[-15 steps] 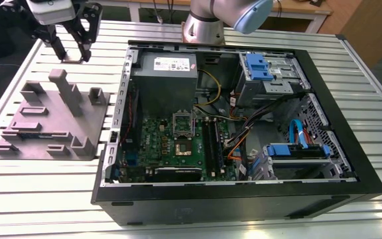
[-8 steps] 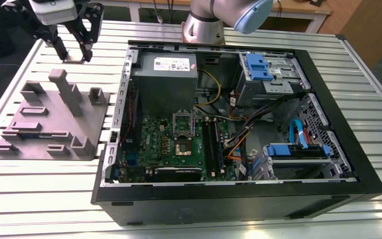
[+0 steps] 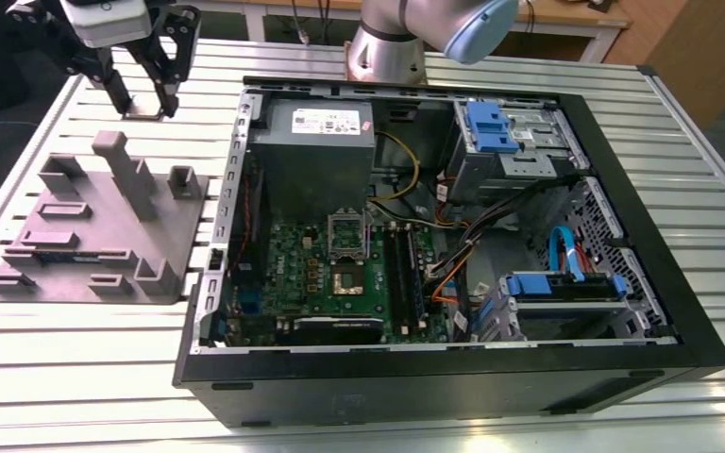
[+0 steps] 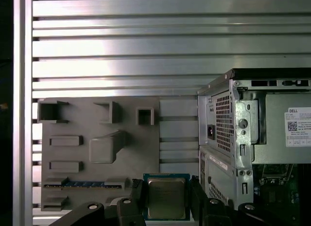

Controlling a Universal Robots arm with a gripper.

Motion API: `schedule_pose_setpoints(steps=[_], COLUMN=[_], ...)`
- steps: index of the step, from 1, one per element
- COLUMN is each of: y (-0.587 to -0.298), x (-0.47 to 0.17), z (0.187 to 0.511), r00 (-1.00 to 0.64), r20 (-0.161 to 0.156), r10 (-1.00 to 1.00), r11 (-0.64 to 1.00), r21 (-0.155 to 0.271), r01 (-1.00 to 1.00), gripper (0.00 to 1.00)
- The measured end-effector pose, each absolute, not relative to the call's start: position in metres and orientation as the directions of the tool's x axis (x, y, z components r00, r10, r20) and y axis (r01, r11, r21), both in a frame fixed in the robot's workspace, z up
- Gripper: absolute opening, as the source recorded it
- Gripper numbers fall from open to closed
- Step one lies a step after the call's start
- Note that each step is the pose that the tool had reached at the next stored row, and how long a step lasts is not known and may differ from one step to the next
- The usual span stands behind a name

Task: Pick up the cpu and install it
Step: 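Pick up the cpu and move it towards the insertion slot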

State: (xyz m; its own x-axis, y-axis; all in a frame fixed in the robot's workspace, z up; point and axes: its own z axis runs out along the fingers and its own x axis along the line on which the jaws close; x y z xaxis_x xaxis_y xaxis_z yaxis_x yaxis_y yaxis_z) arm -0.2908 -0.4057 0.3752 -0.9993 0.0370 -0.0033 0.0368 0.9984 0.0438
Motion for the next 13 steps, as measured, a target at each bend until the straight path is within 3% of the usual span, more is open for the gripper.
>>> schedule_pose_setpoints(steps=[13], y=[-0.4057], x=[-0.2875], z=[0.3752], r00=[-0.999], r20=[-0.003], r10=[0.037], r11=[0.998], r21=[0.044], r01=[0.037], gripper=[0.47])
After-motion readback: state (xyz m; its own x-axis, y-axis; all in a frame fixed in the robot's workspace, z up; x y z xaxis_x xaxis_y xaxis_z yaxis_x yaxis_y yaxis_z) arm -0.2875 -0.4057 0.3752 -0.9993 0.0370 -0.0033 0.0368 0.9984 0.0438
